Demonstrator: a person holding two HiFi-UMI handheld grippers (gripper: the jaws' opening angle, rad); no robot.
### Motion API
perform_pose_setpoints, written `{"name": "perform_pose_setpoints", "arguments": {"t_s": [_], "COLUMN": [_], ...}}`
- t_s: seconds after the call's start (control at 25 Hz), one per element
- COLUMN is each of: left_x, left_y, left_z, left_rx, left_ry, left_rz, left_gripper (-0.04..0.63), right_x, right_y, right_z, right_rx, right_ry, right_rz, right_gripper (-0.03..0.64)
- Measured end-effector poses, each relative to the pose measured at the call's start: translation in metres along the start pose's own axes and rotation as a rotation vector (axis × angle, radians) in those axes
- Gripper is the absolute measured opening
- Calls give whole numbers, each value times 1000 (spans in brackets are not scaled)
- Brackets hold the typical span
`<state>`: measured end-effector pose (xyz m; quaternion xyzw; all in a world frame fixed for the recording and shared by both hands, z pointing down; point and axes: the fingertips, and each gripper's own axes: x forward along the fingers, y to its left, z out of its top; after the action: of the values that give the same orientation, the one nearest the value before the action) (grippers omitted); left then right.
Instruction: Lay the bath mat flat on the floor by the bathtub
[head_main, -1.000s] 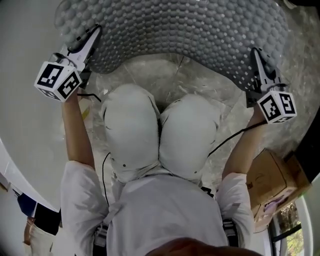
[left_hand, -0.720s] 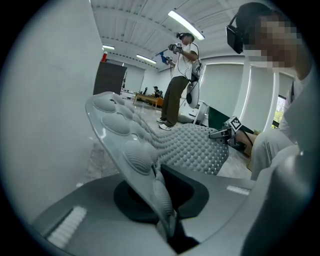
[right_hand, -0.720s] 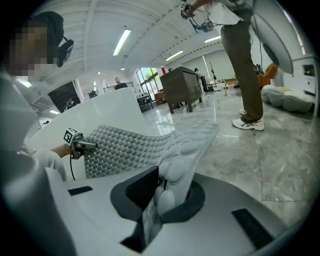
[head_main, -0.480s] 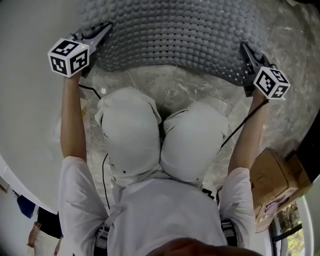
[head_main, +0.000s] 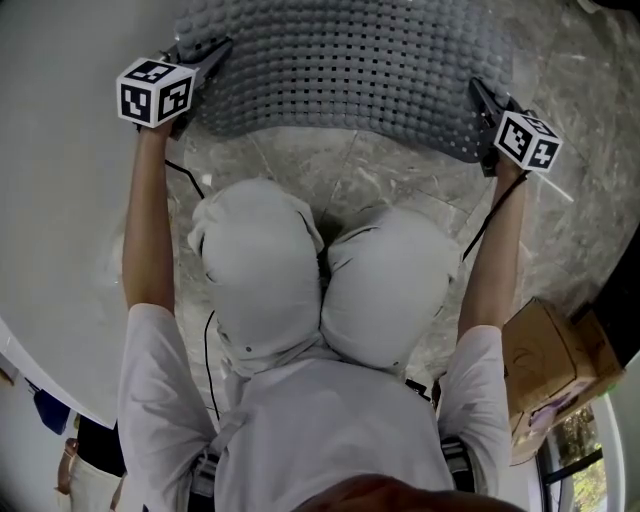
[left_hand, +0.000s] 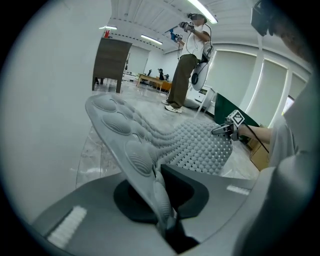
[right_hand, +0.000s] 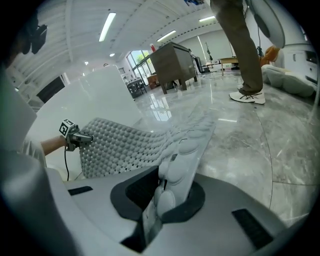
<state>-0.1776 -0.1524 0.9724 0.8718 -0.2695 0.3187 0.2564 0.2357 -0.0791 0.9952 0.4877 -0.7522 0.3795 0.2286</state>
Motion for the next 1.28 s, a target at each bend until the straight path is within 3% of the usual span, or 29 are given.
{"name": "perform_pose_setpoints", "arguments": {"t_s": [0.4, 0.72, 1.08, 1.28], "left_x": [29, 53, 72, 77], "left_y": [23, 41, 70, 84], "left_z": [-16, -33, -56, -66], "left_rx": [15, -24, 7, 0], "left_ry": [81, 127, 212, 229], "left_rz": [54, 112, 211, 260], "left_gripper": [18, 20, 25, 29], "right_x": [34, 51, 73, 77], "right_y": [-23, -54, -70, -77], "right_z": [-27, -51, -71, -76], "right_rx": [27, 35, -40, -78], "right_ry": [80, 152, 236, 256], "right_rz": [-57, -133, -263, -288], "right_gripper": [21, 21, 29, 52]}}
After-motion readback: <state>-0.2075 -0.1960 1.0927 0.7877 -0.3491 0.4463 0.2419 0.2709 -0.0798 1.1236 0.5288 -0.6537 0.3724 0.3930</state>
